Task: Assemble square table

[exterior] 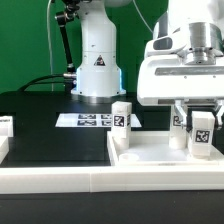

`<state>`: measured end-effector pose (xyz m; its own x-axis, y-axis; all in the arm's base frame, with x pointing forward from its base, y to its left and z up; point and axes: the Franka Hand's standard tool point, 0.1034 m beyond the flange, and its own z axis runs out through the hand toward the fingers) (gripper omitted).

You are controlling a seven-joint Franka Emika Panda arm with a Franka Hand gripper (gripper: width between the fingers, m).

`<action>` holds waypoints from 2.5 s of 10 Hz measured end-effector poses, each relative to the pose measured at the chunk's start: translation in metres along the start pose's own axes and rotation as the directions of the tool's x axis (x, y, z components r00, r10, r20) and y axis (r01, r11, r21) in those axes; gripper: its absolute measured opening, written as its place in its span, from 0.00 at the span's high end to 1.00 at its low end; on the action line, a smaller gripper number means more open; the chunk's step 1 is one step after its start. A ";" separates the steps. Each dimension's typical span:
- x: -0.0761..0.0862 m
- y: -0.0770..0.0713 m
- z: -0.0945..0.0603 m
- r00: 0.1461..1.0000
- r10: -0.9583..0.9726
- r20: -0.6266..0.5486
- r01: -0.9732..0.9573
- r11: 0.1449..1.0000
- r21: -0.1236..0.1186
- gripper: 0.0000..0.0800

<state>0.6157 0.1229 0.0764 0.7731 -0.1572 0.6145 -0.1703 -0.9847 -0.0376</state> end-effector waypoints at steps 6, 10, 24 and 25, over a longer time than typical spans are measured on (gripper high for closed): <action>-0.002 0.001 0.001 1.000 0.003 0.016 -0.003 1.000 -0.003 0.20; 0.001 0.000 -0.002 1.000 0.007 0.014 -0.007 1.000 0.001 0.19; 0.003 0.014 -0.010 0.880 0.092 0.465 -0.092 0.995 -0.023 0.19; 0.006 0.011 -0.010 0.851 0.102 0.514 -0.104 0.994 -0.026 0.19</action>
Offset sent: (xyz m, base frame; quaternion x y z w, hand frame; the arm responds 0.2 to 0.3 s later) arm 0.0000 0.0000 0.0000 0.0000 0.0000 0.0000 1.0000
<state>0.6125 0.1115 0.0878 0.9551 -0.2735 0.1140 -0.2655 -0.9607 -0.0806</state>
